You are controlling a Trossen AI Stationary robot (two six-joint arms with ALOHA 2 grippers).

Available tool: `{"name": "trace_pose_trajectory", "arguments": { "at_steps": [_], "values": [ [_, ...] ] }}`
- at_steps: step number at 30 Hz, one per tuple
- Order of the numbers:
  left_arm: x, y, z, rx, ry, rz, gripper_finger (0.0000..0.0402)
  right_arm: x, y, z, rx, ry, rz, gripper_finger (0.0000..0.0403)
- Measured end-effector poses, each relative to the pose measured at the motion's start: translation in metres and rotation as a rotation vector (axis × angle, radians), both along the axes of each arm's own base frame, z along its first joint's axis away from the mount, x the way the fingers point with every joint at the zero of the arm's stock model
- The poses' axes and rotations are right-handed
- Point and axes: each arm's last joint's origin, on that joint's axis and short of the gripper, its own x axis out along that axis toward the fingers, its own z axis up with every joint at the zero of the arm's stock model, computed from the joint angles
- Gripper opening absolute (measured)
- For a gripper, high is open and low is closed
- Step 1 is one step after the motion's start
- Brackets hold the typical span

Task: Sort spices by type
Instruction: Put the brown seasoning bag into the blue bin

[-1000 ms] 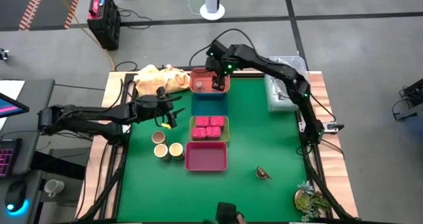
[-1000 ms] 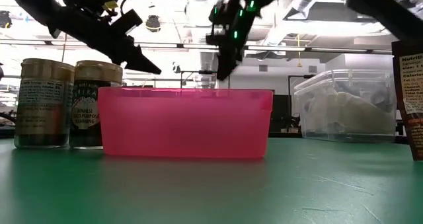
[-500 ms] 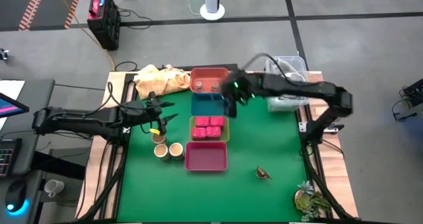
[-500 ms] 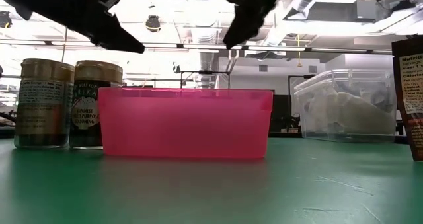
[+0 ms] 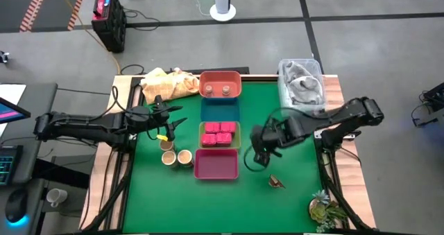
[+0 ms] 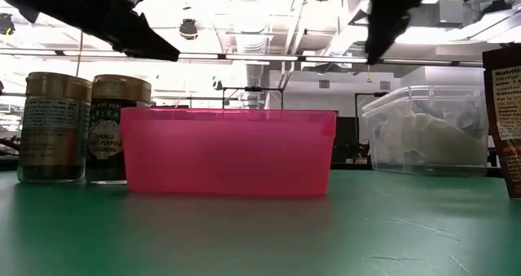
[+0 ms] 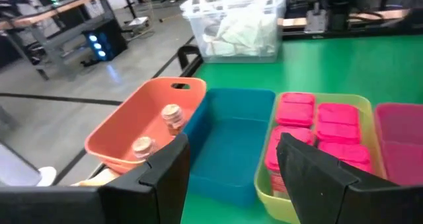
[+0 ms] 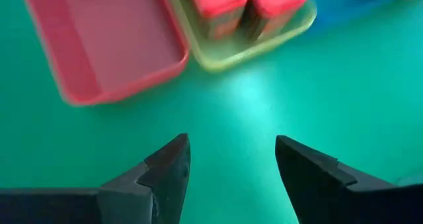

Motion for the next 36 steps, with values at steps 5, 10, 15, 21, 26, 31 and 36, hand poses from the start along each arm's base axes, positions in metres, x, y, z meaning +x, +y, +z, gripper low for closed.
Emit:
{"name": "trace_pose_trajectory", "arguments": {
  "at_steps": [5,10,15,21,26,31,36],
  "values": [
    [-0.001,0.001,0.013,-0.007,-0.009,0.027,0.0212,-0.013,0.026,0.001,0.061,0.006,-0.060,0.0249],
    [-0.001,0.001,0.024,-0.015,-0.027,0.029,0.0212,-0.020,0.043,-0.001,0.104,0.024,-0.106,0.0249],
    [-0.001,0.001,0.029,0.007,-0.033,0.024,0.0212,-0.028,0.052,-0.003,0.116,0.055,-0.152,0.0249],
    [-0.001,0.001,0.042,0.027,-0.071,0.041,0.0212,-0.037,0.067,-0.004,0.176,0.075,-0.188,0.0249],
    [-0.002,0.001,0.049,0.025,-0.097,0.043,0.0212,-0.044,0.080,-0.004,0.237,0.102,-0.198,0.0249],
    [-0.002,0.001,0.048,0.015,-0.099,0.044,0.0212,-0.051,0.090,-0.004,0.264,0.115,-0.216,0.0249],
    [-0.002,0.001,0.047,-0.026,-0.111,0.051,0.0212,-0.047,0.096,-0.016,0.230,0.177,-0.215,0.0249]
  ]
}}
